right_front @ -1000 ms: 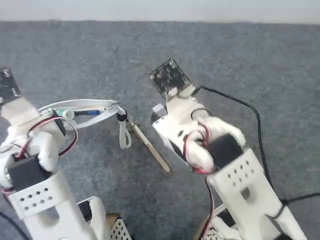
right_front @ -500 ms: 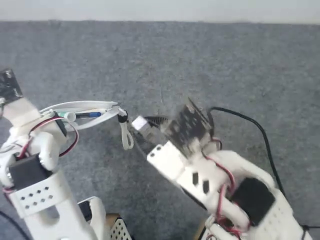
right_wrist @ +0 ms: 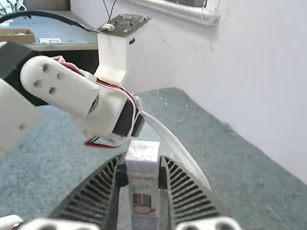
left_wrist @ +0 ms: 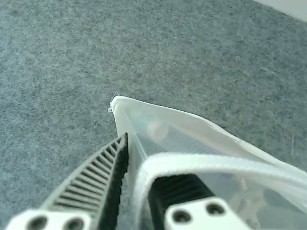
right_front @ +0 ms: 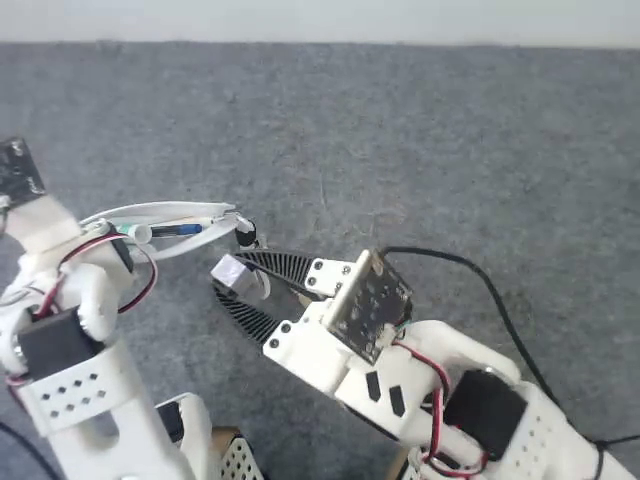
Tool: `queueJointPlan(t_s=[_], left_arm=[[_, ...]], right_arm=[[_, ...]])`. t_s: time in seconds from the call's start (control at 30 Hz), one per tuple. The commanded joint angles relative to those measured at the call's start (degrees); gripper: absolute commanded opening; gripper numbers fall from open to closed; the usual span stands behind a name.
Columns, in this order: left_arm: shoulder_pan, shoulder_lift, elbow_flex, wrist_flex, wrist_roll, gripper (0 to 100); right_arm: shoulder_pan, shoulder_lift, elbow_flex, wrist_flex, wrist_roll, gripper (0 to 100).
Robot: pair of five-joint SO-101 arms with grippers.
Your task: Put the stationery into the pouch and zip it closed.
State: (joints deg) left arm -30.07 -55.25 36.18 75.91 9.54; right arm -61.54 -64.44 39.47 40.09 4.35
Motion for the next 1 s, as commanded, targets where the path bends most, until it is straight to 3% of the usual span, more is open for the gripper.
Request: queueJointPlan(t_s=[0.0, 0.6, 0.97], left_arm=[[0.35, -2.73, -0.92, -2.46, -0.70, 1], [0.26, -2.81, -1.19, -2.46, -0.70, 1], [0.18, -2.81, -1.10, -2.46, -0.79, 1]], right_arm=[[-0.31, -4.09, 6.42, -13.49, -0.26, 0.6], [-0.57, -5.58, 29.98, -60.97, -0.70, 0.6], [-0.57, -0.13, 29.63, -64.84, -0.79, 0.6]])
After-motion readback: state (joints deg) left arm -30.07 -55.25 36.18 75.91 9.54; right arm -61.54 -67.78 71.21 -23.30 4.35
